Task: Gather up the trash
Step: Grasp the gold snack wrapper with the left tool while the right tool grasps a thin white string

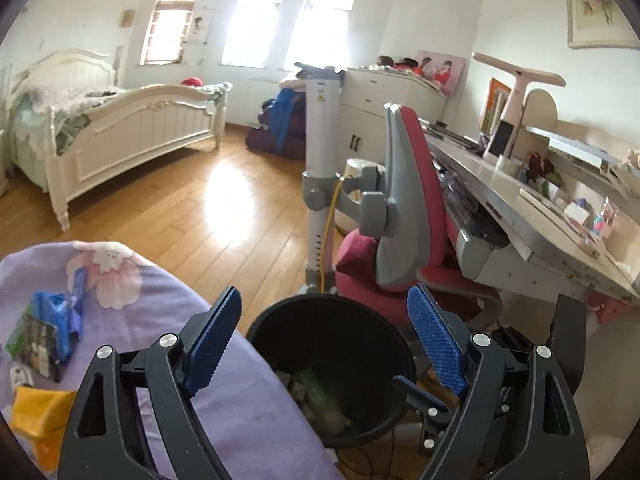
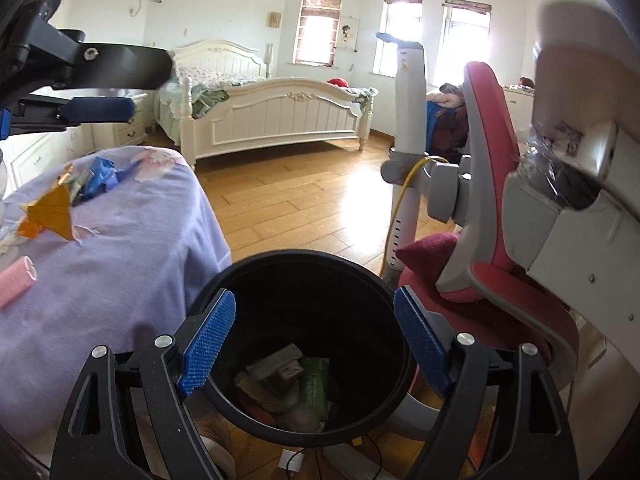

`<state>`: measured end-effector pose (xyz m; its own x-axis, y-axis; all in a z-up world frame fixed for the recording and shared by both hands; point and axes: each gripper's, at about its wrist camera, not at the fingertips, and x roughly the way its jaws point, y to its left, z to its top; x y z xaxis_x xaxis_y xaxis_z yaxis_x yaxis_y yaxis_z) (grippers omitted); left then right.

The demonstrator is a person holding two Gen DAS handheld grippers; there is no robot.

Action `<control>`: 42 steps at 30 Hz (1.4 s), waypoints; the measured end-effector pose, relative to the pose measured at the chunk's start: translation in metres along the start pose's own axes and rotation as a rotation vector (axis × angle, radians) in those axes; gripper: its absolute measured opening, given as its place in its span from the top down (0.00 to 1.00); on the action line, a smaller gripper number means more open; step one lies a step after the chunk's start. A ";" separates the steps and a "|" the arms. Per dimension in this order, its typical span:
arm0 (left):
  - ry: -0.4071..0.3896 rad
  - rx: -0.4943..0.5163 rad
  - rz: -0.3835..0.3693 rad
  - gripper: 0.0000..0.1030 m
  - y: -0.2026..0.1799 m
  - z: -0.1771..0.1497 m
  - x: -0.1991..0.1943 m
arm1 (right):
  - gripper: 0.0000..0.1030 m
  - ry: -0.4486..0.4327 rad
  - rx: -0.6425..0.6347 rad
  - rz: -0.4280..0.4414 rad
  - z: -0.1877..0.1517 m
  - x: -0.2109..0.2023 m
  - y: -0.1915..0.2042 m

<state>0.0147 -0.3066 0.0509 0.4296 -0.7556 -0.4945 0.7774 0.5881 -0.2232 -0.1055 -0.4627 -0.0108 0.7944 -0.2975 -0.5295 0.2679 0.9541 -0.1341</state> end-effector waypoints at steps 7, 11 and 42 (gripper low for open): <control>-0.083 -0.201 0.235 0.18 0.108 -0.004 -0.077 | 0.22 0.042 -0.007 0.155 0.032 0.005 0.032; -0.083 -0.338 0.451 0.18 0.188 -0.017 -0.116 | 0.28 0.063 -0.032 0.288 0.062 0.014 0.068; 0.172 -0.456 0.625 0.96 0.362 -0.046 -0.077 | 0.75 0.316 -0.379 0.705 0.139 0.144 0.284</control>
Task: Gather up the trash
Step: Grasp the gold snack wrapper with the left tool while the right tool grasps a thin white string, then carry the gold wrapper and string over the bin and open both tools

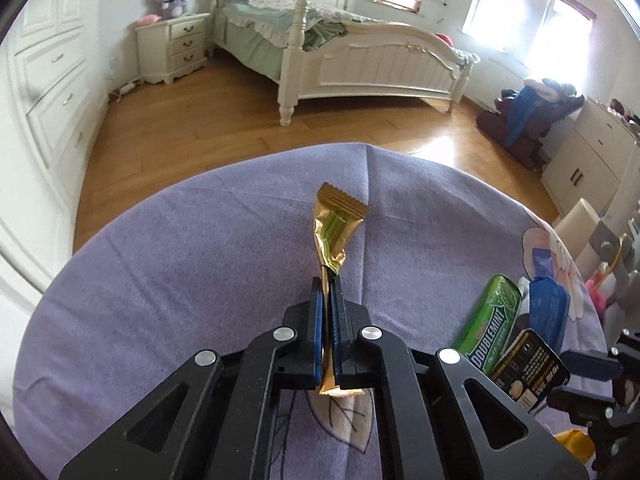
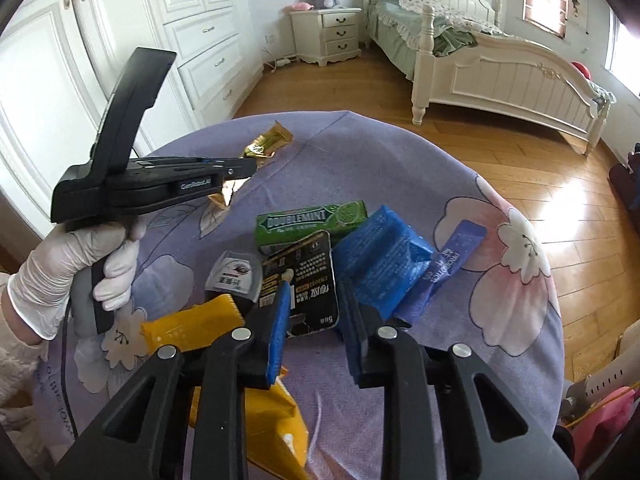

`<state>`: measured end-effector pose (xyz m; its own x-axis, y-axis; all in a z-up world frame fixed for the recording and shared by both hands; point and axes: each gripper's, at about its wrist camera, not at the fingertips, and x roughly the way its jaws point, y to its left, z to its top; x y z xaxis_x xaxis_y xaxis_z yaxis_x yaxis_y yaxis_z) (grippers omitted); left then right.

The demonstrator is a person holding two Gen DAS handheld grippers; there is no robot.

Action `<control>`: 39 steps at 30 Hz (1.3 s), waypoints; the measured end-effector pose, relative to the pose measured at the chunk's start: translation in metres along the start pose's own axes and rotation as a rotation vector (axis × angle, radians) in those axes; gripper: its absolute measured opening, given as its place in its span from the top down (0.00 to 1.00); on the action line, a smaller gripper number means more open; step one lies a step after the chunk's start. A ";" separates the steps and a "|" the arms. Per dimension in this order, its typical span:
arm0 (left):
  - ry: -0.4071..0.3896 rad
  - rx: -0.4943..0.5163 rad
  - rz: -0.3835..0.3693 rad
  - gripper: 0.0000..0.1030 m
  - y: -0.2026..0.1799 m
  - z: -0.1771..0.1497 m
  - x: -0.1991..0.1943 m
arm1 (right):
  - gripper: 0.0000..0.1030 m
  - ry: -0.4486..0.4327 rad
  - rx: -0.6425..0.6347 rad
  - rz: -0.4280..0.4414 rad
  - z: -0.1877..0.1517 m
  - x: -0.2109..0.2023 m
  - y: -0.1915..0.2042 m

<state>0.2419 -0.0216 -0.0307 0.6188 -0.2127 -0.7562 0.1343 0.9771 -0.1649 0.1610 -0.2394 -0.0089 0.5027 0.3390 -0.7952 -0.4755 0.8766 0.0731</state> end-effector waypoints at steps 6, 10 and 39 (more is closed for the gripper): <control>-0.037 -0.012 -0.042 0.96 0.006 -0.013 -0.024 | 0.75 0.004 0.038 0.048 0.000 -0.003 0.000; -0.058 -0.024 -0.093 0.96 0.009 -0.026 -0.049 | 0.85 0.032 0.085 0.143 0.004 0.008 -0.007; -0.204 0.253 -0.568 0.96 -0.268 -0.125 -0.156 | 0.98 -0.444 0.294 -0.492 -0.180 -0.221 -0.047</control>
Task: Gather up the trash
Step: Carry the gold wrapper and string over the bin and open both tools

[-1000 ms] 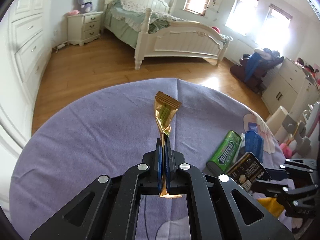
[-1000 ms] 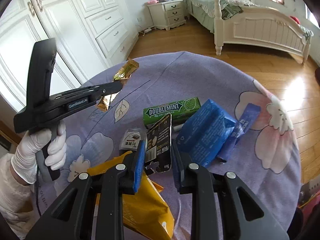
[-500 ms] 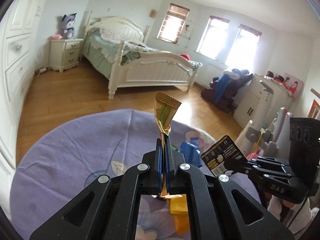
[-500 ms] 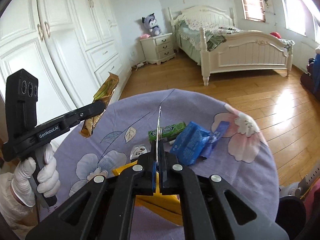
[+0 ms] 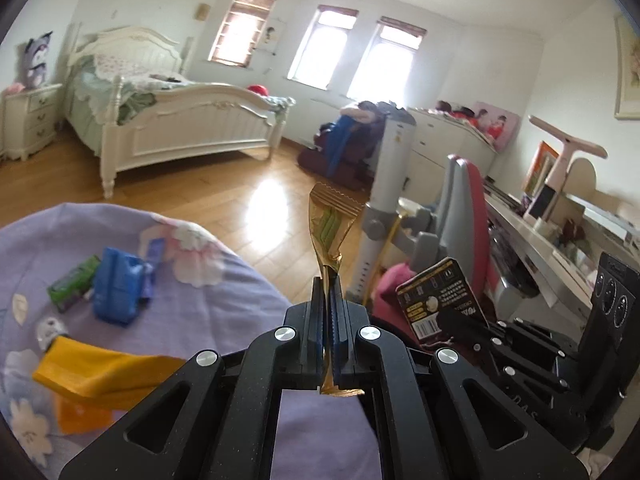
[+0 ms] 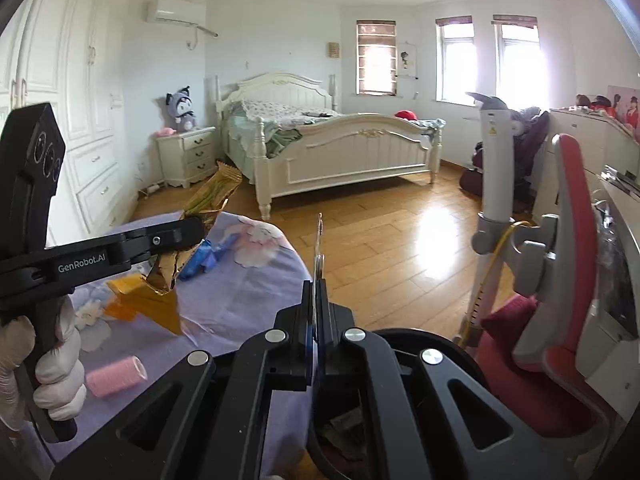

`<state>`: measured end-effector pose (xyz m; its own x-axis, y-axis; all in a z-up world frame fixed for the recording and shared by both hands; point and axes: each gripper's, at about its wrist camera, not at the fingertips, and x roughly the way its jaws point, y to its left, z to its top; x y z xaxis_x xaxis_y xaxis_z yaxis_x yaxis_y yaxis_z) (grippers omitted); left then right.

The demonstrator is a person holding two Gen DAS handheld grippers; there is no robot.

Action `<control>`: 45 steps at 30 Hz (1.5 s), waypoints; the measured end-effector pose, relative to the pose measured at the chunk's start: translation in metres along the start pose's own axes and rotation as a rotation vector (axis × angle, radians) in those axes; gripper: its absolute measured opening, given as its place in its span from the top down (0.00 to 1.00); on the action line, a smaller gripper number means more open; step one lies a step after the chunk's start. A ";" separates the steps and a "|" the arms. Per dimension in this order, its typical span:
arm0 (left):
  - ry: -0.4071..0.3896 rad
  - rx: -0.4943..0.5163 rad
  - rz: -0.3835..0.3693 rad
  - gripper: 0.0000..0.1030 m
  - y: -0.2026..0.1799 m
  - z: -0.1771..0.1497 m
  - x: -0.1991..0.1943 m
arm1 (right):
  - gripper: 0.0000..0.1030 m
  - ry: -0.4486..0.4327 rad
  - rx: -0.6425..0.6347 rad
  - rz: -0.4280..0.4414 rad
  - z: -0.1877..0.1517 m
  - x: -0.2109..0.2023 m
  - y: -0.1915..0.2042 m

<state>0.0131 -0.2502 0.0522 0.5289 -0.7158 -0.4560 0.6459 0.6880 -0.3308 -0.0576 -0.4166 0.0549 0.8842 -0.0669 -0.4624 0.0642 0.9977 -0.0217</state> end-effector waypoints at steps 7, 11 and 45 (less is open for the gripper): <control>0.125 0.062 -0.054 0.96 -0.053 -0.031 0.053 | 0.98 0.078 0.026 -0.103 -0.049 0.004 -0.042; 0.173 0.084 -0.063 0.96 -0.065 -0.043 0.073 | 0.98 0.103 0.042 -0.143 -0.072 -0.001 -0.058; 0.325 0.124 -0.097 0.96 -0.080 -0.064 0.132 | 0.98 0.186 0.105 -0.191 -0.105 0.009 -0.083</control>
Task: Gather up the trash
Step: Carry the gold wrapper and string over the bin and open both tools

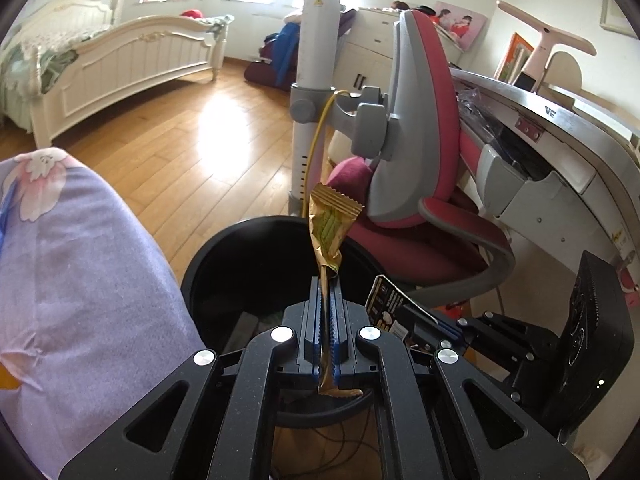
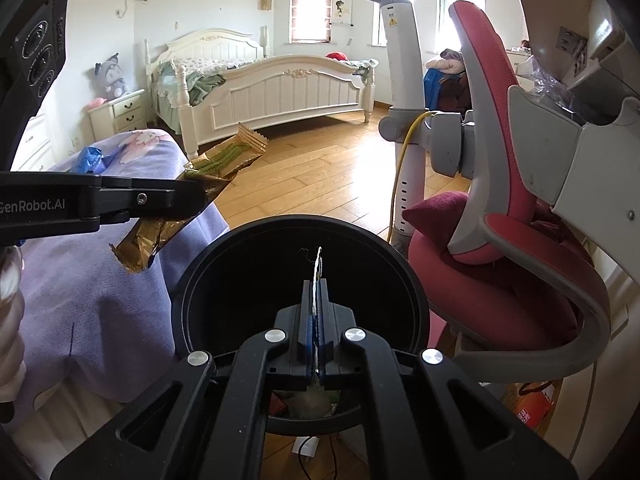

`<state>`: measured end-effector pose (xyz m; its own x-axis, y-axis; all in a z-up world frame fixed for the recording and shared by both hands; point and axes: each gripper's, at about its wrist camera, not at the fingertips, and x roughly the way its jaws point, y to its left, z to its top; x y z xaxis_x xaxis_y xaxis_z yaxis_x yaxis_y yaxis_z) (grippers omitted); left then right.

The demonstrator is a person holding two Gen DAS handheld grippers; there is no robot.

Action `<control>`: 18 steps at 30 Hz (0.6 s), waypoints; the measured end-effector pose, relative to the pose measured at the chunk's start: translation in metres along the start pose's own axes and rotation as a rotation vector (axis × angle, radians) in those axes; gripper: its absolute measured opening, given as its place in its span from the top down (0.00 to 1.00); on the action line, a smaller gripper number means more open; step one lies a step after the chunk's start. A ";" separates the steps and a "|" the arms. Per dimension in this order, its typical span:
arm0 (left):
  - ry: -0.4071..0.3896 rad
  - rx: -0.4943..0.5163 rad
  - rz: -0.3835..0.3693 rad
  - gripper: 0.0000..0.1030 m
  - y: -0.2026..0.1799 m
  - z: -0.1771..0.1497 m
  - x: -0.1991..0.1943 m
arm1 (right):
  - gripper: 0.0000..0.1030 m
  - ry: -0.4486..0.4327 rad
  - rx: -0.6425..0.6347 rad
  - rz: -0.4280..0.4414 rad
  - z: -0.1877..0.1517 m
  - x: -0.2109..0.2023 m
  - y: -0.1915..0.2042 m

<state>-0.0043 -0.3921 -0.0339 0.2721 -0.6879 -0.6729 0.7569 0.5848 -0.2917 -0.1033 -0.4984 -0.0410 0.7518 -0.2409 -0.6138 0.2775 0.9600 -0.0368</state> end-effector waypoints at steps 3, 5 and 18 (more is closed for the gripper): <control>0.004 0.003 0.000 0.96 0.000 0.000 0.002 | 0.98 0.005 0.001 -0.002 0.000 0.000 0.000; 0.005 0.008 0.003 0.96 0.000 0.000 0.002 | 0.98 0.008 0.002 -0.003 0.000 0.001 -0.001; -0.018 0.061 0.056 0.42 -0.004 0.002 -0.007 | 0.90 0.043 0.012 -0.020 -0.001 0.008 -0.002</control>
<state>-0.0081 -0.3907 -0.0264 0.3249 -0.6628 -0.6746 0.7747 0.5957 -0.2121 -0.0982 -0.5020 -0.0462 0.7196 -0.2537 -0.6463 0.3002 0.9531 -0.0399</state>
